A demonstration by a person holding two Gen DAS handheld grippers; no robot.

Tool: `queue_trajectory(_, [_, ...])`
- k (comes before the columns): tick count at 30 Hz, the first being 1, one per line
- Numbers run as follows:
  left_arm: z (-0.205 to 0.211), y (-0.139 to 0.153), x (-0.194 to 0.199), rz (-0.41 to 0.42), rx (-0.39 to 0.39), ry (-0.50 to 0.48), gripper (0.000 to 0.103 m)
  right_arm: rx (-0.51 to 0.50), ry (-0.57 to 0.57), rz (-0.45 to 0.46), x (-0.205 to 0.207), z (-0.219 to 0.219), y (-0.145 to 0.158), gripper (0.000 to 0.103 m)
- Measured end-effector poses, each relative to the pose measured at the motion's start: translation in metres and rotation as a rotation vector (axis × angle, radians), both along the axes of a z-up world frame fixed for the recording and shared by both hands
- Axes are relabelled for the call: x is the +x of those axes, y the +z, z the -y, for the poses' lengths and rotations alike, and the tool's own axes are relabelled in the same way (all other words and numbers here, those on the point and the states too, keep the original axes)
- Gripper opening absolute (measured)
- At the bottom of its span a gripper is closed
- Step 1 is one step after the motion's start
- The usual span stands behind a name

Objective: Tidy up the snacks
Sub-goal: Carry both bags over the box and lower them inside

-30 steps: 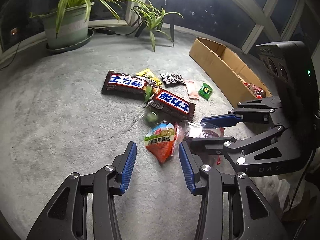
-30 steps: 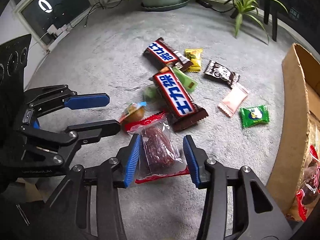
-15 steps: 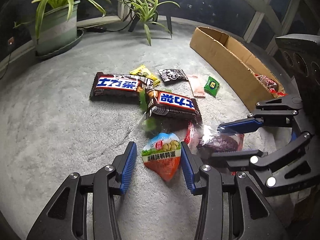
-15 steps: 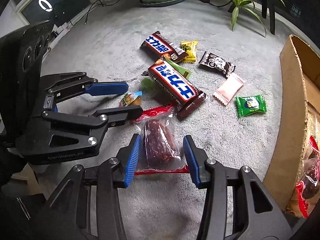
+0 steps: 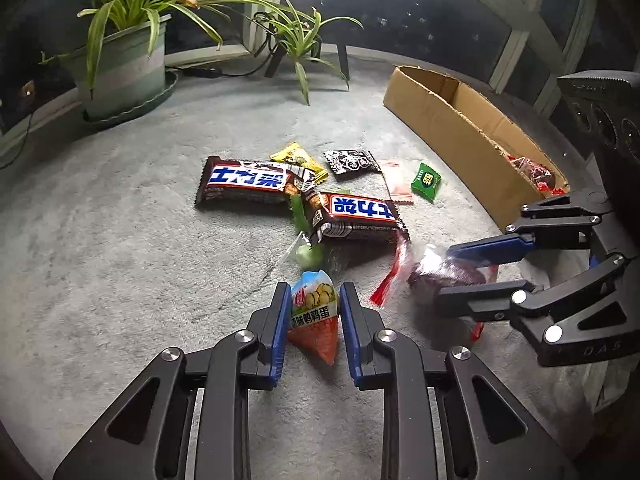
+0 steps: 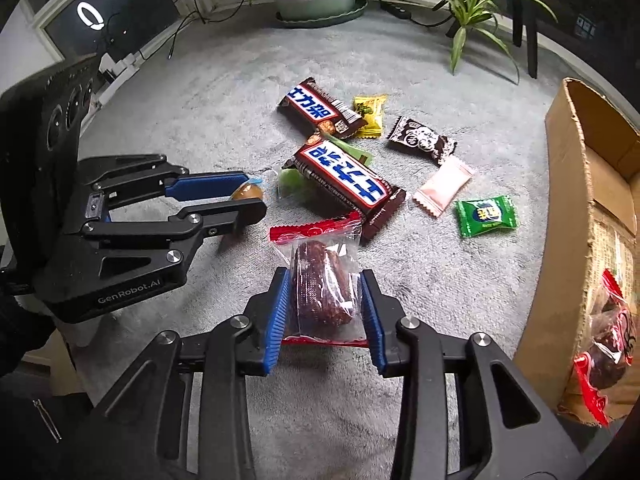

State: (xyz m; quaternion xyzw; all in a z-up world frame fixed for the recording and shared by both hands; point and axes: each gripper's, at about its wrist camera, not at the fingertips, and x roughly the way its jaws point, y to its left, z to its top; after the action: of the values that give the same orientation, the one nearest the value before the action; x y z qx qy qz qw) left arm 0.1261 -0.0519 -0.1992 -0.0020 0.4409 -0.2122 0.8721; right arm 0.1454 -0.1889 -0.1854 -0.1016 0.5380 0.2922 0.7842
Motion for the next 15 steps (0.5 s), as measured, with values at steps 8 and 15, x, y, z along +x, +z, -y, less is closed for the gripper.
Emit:
queue_trajectory(8, [-0.014,0.011,-0.007,0.016,-0.050,0.042,0.023,0.049,-0.034,0.033,-0.010,0.016,0.024,0.036])
queue_trajectory(15, [-0.017,0.039,-0.012,0.065,-0.090,0.052,0.023,0.089,-0.094,0.098,-0.014,0.042,0.055,0.036])
